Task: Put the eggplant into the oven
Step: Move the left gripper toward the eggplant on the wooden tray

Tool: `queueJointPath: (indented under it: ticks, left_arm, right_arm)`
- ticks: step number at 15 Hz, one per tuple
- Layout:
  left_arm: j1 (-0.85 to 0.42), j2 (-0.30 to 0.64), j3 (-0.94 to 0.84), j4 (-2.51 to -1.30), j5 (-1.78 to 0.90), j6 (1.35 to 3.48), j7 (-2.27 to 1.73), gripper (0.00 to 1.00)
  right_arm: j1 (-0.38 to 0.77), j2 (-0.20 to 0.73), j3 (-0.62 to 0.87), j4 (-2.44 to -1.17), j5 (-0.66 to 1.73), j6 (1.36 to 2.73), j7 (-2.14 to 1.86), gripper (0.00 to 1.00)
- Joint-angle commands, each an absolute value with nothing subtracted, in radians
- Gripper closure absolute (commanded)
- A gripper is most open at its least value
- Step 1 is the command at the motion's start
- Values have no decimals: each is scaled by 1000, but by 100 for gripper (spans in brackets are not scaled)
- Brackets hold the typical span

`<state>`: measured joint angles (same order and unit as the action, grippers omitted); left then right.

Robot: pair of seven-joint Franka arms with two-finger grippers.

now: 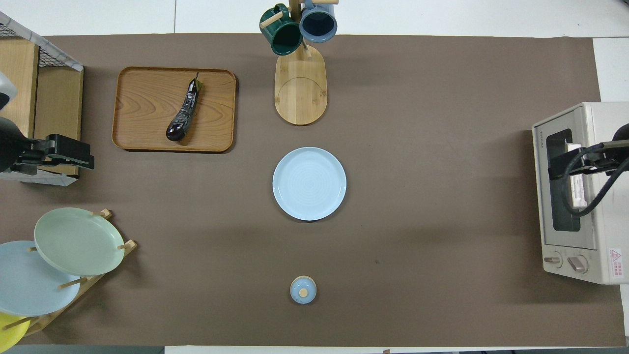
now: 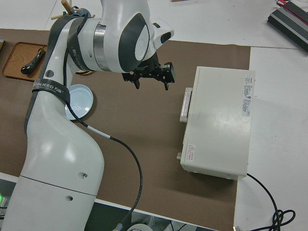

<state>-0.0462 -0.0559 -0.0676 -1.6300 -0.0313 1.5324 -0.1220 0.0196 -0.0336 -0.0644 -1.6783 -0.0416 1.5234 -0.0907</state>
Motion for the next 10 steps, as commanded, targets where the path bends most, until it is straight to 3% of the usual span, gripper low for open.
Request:
queueJointPath:
  ticks: [1,10]
  left_arm:
    - [-35,-52,-75,-1620,-23,1540,-130,0]
    - [-46,-58,-75,-1628,-23,1597,-140,0]
  right_arm:
    - [15,-54,-71,-1700,-12,1523,-100,0]
    - [15,-54,-71,-1700,-12,1523,-100,0]
